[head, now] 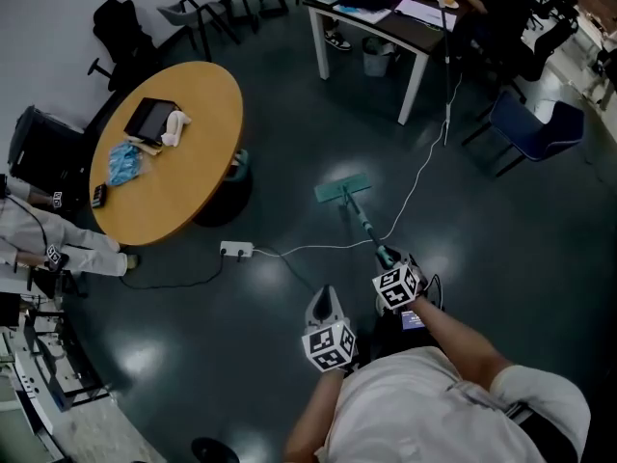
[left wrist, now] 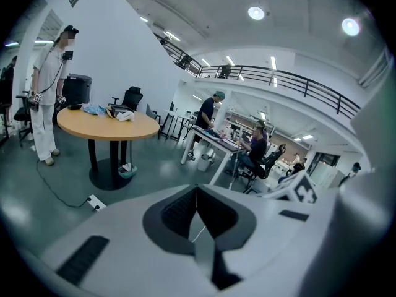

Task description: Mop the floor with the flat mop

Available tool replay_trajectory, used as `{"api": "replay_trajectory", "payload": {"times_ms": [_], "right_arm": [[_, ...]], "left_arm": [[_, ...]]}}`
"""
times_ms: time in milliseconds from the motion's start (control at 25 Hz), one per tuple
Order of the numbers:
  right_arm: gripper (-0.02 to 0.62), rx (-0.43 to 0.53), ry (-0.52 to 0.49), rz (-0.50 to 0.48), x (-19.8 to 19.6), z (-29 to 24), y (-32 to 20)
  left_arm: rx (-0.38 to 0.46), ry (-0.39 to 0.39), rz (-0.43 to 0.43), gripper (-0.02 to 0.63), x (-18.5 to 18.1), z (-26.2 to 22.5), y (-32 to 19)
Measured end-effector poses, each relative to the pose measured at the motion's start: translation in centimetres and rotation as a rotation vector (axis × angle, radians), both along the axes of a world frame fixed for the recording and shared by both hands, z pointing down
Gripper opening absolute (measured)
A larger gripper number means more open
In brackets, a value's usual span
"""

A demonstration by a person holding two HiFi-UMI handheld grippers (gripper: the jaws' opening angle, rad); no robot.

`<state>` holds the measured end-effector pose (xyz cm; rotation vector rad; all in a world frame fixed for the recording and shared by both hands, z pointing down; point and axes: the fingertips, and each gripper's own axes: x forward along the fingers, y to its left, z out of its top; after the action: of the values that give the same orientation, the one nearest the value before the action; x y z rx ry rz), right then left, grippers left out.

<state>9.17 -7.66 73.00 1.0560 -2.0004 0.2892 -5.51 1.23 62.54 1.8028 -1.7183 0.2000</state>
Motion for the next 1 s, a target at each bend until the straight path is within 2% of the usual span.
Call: {"api": "replay_trajectory", "payload": {"times_ms": [280,440,560,800,920,1000], "right_arm": [[0.115,-0.003,0.058,0.056,-2.2,5.9,-13.5],[0.114,0.030,0.064,0.050,-2.8,5.2,-16.4],[0.114,0.007,0.049,0.010,-2.0,3.5,-13.0],[0.115,-0.048,-0.004,-0.035,2.4,-3.1,0.5],[0.114,-0.042,-0.020,-0.081,2.5,-5.9,5.3],[0.114,-0.028,-0.018,-0.114,2.2,-6.6,7.0]], "left_arm": [[-0.017,-0.018,-0.029,0.009,0.5,-0.3,-0.5],[-0.008,-0.020,-0.044,0.009,0.1,-0.4,0.0],[0.000,-0.020,-0.041,0.009,0.1,-0.6,0.3],[0.028,-0.008,0.055,0.009,1.4,-1.7,-0.1],[0.068,0.017,0.075,0.009,1.7,-3.4,0.2],[0.098,0.007,0.087,0.009,1.9,-4.6,0.4]]}}
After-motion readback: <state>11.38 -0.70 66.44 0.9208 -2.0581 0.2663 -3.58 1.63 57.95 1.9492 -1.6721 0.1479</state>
